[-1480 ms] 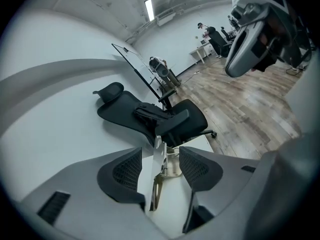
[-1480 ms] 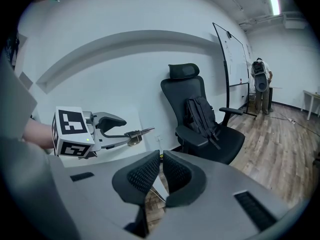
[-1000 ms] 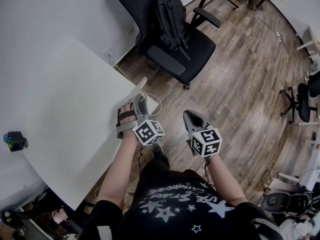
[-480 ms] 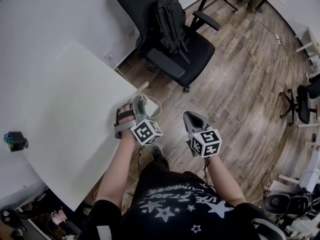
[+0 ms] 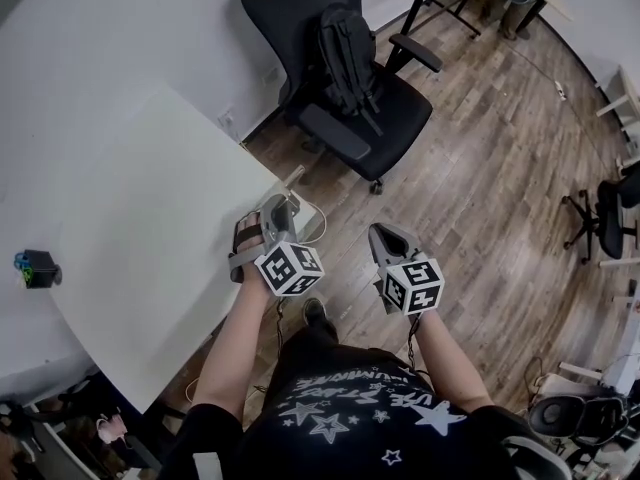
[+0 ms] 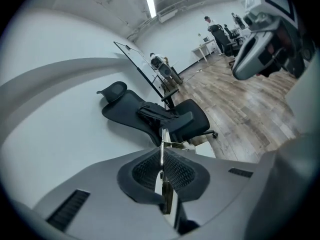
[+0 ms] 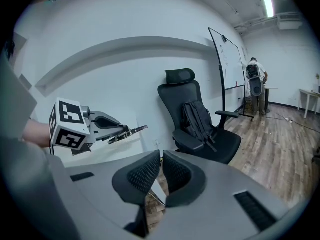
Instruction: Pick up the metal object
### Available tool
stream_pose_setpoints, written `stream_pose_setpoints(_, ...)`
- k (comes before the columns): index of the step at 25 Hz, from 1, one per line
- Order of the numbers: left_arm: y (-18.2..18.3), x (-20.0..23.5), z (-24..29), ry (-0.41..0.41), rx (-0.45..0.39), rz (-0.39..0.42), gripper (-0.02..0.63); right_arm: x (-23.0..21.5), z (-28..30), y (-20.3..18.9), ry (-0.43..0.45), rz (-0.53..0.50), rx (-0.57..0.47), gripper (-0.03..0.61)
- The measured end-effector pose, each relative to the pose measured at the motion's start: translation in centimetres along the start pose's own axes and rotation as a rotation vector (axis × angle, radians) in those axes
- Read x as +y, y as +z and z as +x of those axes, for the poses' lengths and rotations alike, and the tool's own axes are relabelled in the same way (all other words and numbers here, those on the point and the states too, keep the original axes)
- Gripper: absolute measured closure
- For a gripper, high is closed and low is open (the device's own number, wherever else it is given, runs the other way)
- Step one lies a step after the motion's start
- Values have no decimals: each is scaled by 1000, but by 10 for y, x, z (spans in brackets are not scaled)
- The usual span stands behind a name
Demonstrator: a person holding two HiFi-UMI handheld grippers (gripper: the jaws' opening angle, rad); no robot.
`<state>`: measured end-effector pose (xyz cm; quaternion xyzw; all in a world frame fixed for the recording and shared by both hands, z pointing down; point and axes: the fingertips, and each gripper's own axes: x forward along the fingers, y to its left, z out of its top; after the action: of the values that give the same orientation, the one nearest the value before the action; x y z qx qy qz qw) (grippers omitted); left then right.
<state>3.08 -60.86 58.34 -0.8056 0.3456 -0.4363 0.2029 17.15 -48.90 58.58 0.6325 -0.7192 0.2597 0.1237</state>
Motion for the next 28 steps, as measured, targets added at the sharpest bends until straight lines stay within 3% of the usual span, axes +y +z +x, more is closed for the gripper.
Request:
stream_pose_setpoints(9, 21, -3, -88, -34, -53, -259, 588, 23, -55, 5, 71, -31, -63, 528)
stream_pose_setpoints(15, 19, -21, -148, -5, -55, -358, 588, 36, -100, 10, 107, -40, -137, 528)
stream_pose_setpoints(23, -2, -48, -224, 30, -56, -519, 588, 58, -152, -10, 167, -96, -152, 528)
stream_pose_setpoints(28, -14, -74, -257, 44, -40, -575, 588, 67, -178, -30, 206, -118, -142, 528)
